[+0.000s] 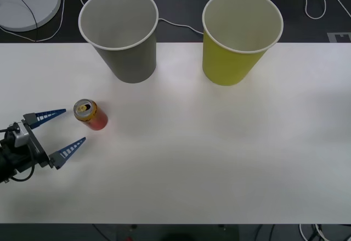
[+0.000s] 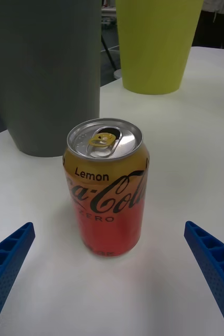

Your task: Put the can into the green bin and the plastic bottle into the gray bin

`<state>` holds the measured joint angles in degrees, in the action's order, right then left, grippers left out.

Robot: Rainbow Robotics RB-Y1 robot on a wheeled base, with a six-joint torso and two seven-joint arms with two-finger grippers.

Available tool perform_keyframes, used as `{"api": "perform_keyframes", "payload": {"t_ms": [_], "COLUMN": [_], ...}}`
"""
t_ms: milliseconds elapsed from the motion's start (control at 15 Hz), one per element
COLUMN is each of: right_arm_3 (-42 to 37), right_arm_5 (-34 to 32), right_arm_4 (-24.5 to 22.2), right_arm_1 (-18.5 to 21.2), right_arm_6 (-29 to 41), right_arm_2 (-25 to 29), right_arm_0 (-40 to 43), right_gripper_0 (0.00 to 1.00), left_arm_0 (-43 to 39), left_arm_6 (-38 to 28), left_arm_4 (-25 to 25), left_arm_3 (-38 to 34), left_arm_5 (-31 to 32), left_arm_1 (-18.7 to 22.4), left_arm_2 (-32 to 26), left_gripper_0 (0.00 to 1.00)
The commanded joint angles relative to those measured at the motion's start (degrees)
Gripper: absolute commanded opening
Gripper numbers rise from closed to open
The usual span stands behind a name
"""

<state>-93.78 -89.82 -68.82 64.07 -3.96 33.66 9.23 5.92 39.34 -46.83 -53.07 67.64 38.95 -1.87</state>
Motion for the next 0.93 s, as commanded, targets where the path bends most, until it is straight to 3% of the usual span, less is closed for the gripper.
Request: {"api": "perform_keyframes", "payload": {"t_ms": [67,933], "right_arm_3": [0.00,0.00], "right_arm_5": [0.00,0.00], "right_arm_4": [0.00,0.00], "right_arm_1": [0.00,0.00], "right_arm_6": [0.00,0.00], "right_arm_2": [0.00,0.00], "right_arm_0": [0.00,0.00], "right_gripper_0": [1.00,1.00], "left_arm_0": [0.67,4.27], "left_arm_6": [-0.05,-1.02], "left_arm_4": [-0.10,-4.23], "left_arm_3": [0.07,0.07], "left_arm_5": [-1.55,-6.38], "left_arm_1": [-1.86,-8.89], "left_arm_2": [-0.06,-0.06], "left_gripper_0": [1.00,1.00]}}
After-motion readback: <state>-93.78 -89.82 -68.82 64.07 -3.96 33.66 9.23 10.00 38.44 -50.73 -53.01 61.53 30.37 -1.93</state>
